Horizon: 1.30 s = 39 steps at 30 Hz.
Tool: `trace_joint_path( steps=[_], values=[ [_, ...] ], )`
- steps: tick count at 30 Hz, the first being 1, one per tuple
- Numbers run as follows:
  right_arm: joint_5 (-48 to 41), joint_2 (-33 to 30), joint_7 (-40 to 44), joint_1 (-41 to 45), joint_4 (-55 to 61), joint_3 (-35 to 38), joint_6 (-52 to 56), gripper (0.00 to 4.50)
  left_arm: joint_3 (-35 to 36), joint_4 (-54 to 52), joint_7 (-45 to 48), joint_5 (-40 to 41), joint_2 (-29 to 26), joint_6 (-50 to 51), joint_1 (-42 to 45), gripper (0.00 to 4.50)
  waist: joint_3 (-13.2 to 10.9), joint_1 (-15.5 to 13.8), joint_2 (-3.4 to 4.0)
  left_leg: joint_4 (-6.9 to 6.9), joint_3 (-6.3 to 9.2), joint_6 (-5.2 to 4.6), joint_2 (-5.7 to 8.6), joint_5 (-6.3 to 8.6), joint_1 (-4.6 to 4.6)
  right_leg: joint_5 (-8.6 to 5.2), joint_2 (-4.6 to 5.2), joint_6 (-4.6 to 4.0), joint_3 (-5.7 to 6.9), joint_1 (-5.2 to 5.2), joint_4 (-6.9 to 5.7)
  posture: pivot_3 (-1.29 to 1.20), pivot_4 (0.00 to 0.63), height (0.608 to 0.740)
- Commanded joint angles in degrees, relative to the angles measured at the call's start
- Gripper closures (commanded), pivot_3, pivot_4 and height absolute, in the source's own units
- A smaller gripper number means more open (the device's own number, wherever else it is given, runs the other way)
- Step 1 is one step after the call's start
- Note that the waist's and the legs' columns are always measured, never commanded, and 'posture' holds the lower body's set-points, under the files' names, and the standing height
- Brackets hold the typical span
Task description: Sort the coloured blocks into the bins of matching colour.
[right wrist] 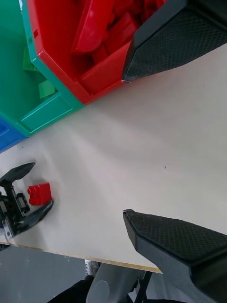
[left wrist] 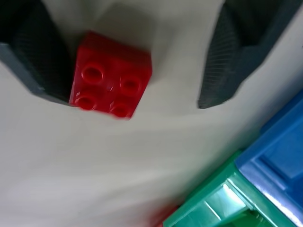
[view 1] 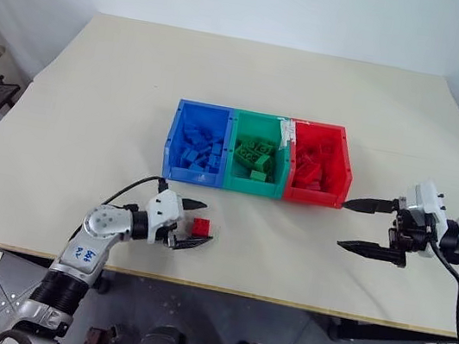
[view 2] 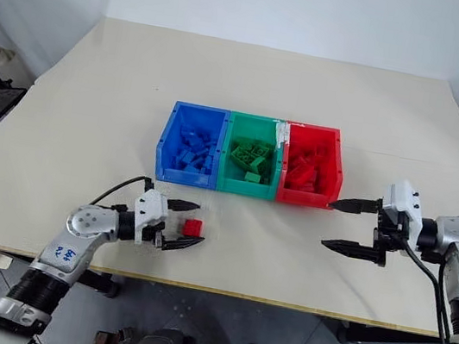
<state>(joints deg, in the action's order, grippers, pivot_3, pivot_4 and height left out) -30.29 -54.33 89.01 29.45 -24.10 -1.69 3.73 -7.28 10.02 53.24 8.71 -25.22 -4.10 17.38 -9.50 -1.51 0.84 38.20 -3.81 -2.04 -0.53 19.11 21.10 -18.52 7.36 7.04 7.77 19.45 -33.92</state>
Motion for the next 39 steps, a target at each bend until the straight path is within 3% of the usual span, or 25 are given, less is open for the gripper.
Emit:
trace_joint_path(
  steps=[1, 5, 12, 17, 24, 28, 33, 39],
  values=[
    [0.0, -0.2, 2.6, -0.1, 1.7, 2.7, 0.0, 0.00, -1.0, -1.3, 0.8, 1.1, 0.6, 1.8, -1.2, 1.79, 0.0, 0.0, 0.00, 0.00, 0.00, 0.00, 0.00, 0.00, 0.00, 0.00, 0.00, 0.00, 0.00, 0.00, -0.01, 0.00, 0.150, 0.740],
    [-0.2, -0.4, 2.7, -0.6, 2.1, 3.5, 0.3, 0.00, -1.0, -6.9, 0.4, 3.3, 1.2, 4.9, -3.6, 3.00, 0.0, 0.1, 0.00, -0.01, 0.01, 0.00, -0.01, 0.00, 0.01, 0.00, 0.03, 0.00, -0.02, 0.01, 0.01, 0.00, 0.150, 0.740],
    [-2.3, -0.7, 3.5, -2.8, 3.4, 6.3, 0.6, 0.00, -2.7, -19.3, -8.1, 4.1, 7.7, 13.8, -4.3, 2.99, 0.0, -0.1, -0.04, 0.03, 0.15, -0.01, 0.00, 0.00, 0.06, 0.00, 0.08, 0.00, -0.15, -0.06, 0.03, 0.00, 0.150, 0.740],
    [-2.4, -0.8, -0.8, -5.9, 2.7, 11.1, 1.5, 0.00, -4.4, -18.4, -18.7, 0.2, 16.0, 19.2, 4.7, 2.99, 0.0, -0.3, -0.06, 0.05, 0.16, -0.04, 0.03, -0.03, 0.06, 0.00, -0.03, 0.00, -0.14, -0.12, 0.07, 0.00, 0.150, 0.740],
    [-4.1, 1.9, -8.0, -14.5, 9.3, 18.2, 4.7, 0.00, -5.8, -1.2, -23.9, -1.9, 26.8, 15.1, 20.5, 2.99, 0.0, -1.4, -0.13, 0.01, 0.08, -0.10, 0.15, -0.06, 0.05, 0.04, -0.07, 0.07, 0.02, -0.12, 0.09, 0.00, 0.150, 0.740],
    [-5.5, 4.2, -11.8, -20.2, 16.3, 21.2, 6.2, 0.00, -3.1, 21.6, -25.9, -3.1, 31.5, 5.7, 34.4, 2.99, -0.1, -1.6, -0.20, -0.01, -0.02, -0.13, 0.21, -0.07, 0.08, 0.05, -0.08, 0.11, 0.02, -0.07, 0.15, 0.00, 0.150, 0.740],
    [-6.3, 5.7, -14.6, -25.4, 21.9, 23.7, 7.4, 0.00, 0.7, 43.0, -26.7, -3.0, 34.3, -5.4, 46.7, 2.99, -0.1, -1.5, -0.29, -0.15, -0.08, -0.16, 0.30, -0.09, 0.08, 0.08, -0.03, 0.18, 0.02, 0.00, 0.22, 0.00, 0.150, 0.740],
    [-6.7, 6.1, -16.1, -27.6, 24.3, 24.7, 8.4, 0.00, 4.4, 55.4, -24.5, -2.4, 36.8, -12.6, 54.6, 2.99, -0.2, -1.4, -0.40, -0.13, -0.07, -0.19, 0.32, -0.11, 0.10, 0.09, -0.02, 0.20, 0.05, 0.04, 0.19, 0.00, 0.150, 0.740]
  ],
)
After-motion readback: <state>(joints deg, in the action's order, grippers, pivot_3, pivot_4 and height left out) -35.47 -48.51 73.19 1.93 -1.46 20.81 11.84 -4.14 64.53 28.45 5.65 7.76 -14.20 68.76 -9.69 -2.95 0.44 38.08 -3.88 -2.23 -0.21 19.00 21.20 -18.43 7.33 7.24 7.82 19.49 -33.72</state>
